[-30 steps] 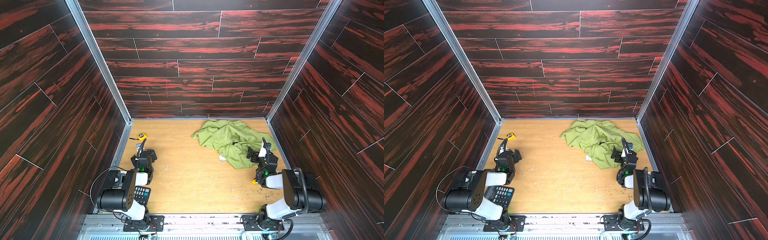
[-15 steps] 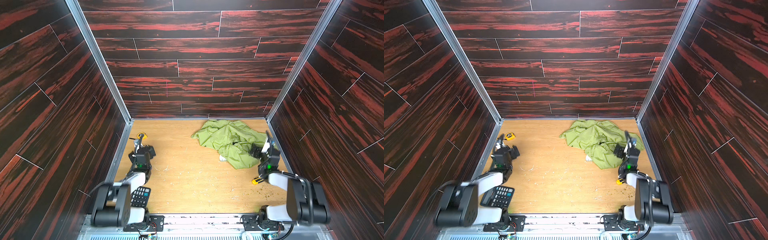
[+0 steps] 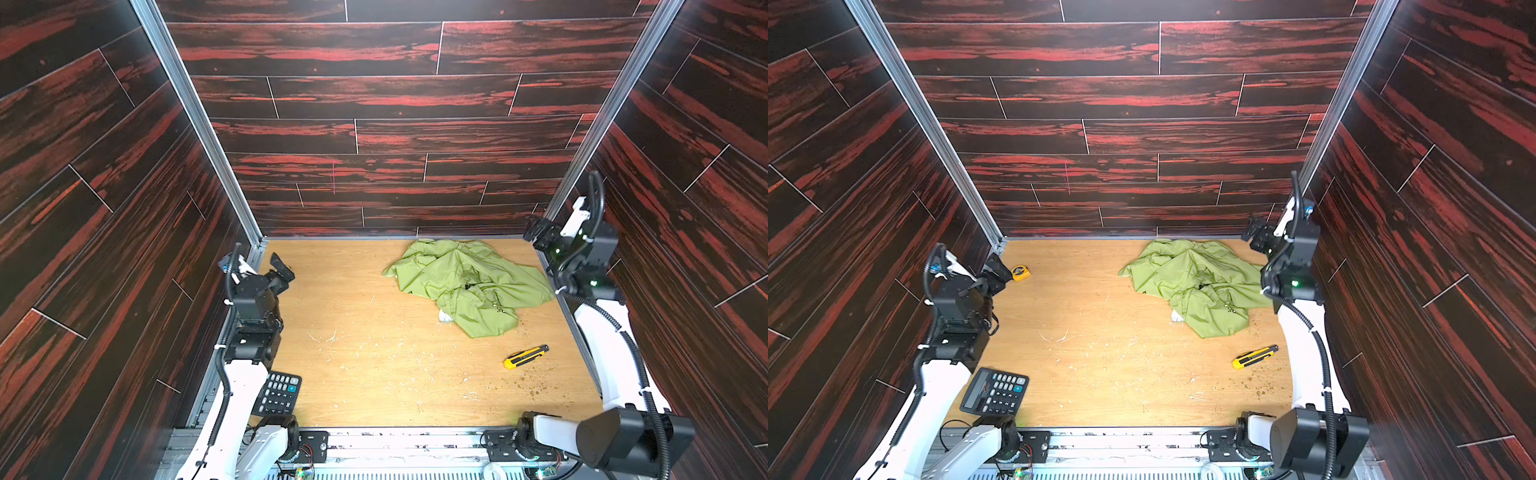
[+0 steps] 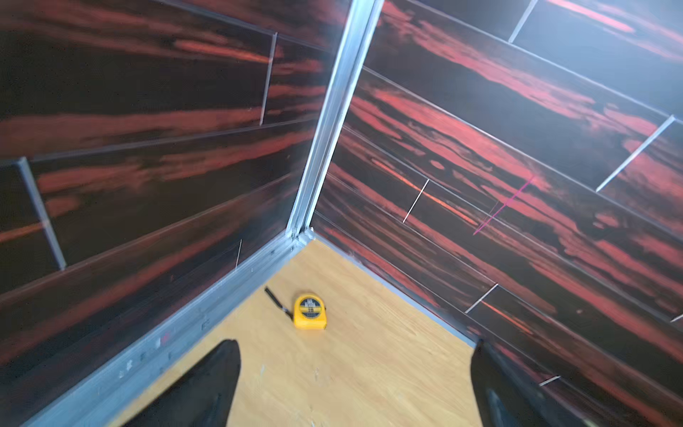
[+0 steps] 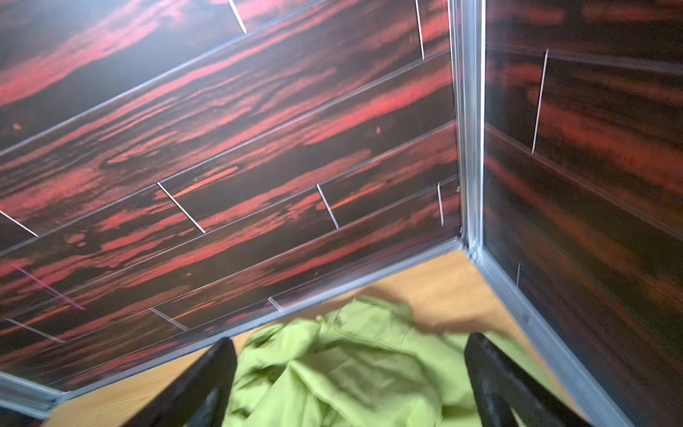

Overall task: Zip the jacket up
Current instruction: 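Reach both grippers toward the crumpled green jacket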

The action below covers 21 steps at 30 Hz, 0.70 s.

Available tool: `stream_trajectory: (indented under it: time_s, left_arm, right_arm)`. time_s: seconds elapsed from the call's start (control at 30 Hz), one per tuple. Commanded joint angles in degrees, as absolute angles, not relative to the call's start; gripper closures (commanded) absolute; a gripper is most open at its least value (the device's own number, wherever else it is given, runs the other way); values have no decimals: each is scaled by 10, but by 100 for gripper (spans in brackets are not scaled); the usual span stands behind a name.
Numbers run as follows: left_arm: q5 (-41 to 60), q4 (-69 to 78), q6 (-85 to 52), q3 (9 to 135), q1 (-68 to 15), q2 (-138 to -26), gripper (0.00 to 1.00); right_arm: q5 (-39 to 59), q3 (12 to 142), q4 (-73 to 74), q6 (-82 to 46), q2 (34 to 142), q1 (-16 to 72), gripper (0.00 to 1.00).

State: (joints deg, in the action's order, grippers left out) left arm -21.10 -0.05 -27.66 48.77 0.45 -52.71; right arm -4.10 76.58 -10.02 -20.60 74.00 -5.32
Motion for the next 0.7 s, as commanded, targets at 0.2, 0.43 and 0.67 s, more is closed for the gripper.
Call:
stream_trajectory:
  time_s: [0.2, 0.43, 0.67]
  left_arm:
    - [-133, -264, -435, 700, 9, -650, 0]
    - [17, -116, -445, 638, 9, -641, 0]
    - [92, -115, -488, 686, 10, -737, 1]
  right_arm:
    - [39, 829, -266, -302, 783, -65, 1]
    - [172, 865, -297, -314, 846, -64, 3]
    - [160, 889, -356, -322, 921, -39, 14]
